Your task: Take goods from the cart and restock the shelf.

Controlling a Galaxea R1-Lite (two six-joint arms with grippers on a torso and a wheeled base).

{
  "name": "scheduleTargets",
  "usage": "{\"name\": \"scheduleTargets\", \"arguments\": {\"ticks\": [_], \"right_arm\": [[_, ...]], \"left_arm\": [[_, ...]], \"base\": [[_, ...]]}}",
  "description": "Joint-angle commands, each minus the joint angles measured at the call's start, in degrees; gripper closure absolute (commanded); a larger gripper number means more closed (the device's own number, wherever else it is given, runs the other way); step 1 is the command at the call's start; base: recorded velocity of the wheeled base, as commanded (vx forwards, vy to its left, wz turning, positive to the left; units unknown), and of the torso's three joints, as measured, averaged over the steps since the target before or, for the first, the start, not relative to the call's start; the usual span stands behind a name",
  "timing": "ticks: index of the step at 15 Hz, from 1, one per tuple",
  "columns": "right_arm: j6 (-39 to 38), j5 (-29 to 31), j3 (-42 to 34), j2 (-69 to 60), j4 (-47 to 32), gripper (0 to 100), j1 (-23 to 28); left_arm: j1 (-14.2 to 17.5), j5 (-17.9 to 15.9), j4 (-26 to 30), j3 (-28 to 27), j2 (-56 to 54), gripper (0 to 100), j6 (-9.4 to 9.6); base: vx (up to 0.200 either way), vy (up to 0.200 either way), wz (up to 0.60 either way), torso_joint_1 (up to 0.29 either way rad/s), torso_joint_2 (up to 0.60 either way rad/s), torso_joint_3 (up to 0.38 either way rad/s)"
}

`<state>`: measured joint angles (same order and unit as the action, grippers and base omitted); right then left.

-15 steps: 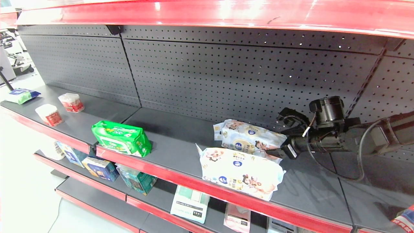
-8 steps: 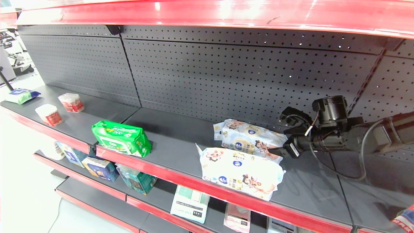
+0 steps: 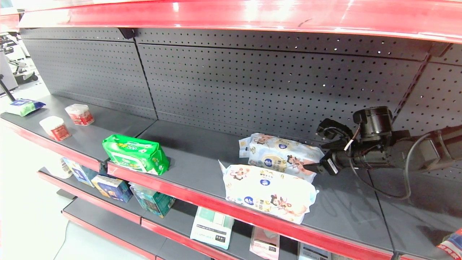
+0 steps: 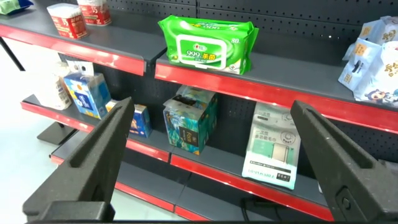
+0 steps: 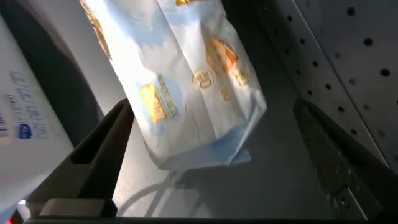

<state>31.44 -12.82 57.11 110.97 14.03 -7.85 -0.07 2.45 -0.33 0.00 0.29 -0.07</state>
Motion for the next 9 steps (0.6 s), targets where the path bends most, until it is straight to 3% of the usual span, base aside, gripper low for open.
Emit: {"name": "scheduleTargets", "arguments": {"ticks": [1, 7, 9], "right_arm": [[0.0, 0.2, -0.2, -0.1, 0.0, 0, 0.2], [-2.9, -0.2, -3.8, -5.0, 0.2, 0, 1.0], [-8.6, -0.2, -7.6, -8.8, 0.2, 0, 2.0]], "left_arm": [[0.0, 0.0, 0.0, 0.0, 0.0, 0, -0.01], [0.0, 0.0, 0.0, 0.0, 0.0, 0, -0.01], [0.0, 0.0, 0.0, 0.0, 0.0, 0, -0.01]], "base": [[0.0, 0.0, 0.0, 0.0, 0.0, 0.0], [0.0, 0.0, 0.0, 0.0, 0.0, 0.0], [0.0, 0.0, 0.0, 0.0, 0.0, 0.0]]}}
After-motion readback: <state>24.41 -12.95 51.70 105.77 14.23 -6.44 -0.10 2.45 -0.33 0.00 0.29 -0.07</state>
